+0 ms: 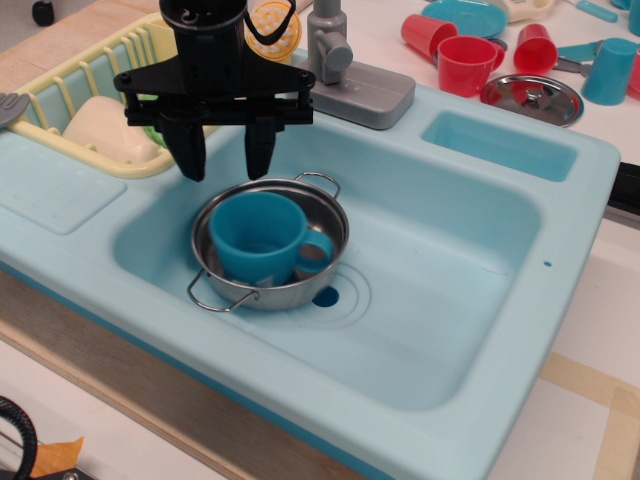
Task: Put cup into pot or pan
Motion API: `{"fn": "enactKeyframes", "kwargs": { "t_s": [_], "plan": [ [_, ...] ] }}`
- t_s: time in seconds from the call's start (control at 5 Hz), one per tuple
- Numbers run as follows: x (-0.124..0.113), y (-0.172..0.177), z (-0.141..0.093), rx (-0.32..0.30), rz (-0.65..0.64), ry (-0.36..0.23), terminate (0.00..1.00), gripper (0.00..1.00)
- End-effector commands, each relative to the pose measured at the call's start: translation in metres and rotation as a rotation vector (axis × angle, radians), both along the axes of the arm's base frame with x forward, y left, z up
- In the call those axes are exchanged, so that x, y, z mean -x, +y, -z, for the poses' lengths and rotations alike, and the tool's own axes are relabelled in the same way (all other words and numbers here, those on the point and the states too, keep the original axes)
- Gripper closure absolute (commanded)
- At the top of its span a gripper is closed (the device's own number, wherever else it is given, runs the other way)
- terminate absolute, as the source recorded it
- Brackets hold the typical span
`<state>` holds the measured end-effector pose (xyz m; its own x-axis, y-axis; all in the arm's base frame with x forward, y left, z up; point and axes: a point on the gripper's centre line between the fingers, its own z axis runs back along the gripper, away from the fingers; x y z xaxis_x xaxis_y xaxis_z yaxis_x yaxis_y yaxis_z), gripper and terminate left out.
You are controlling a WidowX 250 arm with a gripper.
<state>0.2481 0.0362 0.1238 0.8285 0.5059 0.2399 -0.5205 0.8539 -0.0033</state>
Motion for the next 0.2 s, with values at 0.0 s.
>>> {"fn": "enactKeyframes", "kwargs": {
  "t_s": [0.0],
  "plan": [
    [-0.0015,0.0029,-0.0073,0.0,-0.01,-0.03,1.0,0.0]
  ]
}}
